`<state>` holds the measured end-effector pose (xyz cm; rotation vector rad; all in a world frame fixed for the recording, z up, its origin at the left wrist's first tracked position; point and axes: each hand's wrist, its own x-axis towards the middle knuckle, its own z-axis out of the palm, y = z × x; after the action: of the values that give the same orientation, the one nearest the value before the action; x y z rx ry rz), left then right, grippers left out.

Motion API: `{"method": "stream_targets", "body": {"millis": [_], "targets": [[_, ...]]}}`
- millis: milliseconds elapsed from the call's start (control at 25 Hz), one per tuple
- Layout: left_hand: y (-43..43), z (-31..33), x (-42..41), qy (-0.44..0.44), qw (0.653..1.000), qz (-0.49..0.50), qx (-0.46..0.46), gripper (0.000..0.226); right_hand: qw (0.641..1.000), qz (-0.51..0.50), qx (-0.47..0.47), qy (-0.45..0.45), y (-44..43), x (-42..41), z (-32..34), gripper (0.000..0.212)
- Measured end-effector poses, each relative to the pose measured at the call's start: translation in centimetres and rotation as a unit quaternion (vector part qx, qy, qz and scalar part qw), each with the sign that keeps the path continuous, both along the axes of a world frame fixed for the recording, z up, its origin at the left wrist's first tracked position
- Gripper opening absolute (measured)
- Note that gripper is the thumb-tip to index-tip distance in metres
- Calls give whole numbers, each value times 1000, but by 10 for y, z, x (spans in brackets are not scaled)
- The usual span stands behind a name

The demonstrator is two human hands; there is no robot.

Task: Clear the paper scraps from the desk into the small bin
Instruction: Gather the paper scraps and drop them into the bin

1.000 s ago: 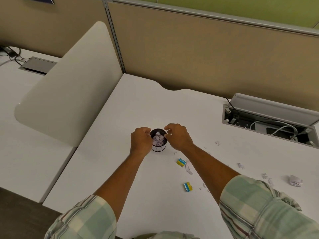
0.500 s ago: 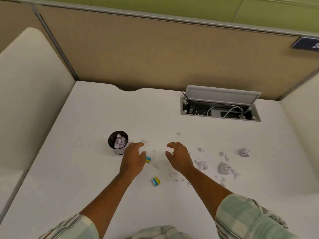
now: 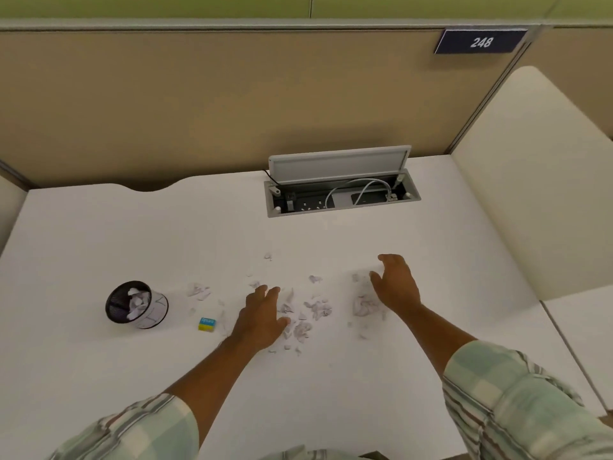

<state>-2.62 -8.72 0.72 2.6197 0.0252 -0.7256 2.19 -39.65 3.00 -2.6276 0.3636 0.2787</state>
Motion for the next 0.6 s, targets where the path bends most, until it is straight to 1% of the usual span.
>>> {"method": "stream_targets", "body": {"millis": [120, 240, 360, 480, 520, 600], "targets": [[-19, -2, 15, -11, 998, -62, 18, 82, 998, -20, -21, 51, -37, 26, -2, 64], [-33, -4, 31, -5, 991, -131, 32, 91, 991, 19, -56, 119, -60, 39, -12, 77], [-44, -8, 38, 19, 979, -195, 49, 104, 982, 68, -53, 166, -59, 37, -25, 79], [-47, -16, 27, 37, 974, -207, 87, 113, 981, 92, -56, 160, -39, 20, -32, 83], [-48, -20, 20, 32, 974, -203, 98, 112, 982, 96, -56, 154, -31, 12, -32, 85], [-48, -28, 5, 12, 975, -190, 112, 102, 980, 124, -64, 141, -14, -8, -34, 90]]}}
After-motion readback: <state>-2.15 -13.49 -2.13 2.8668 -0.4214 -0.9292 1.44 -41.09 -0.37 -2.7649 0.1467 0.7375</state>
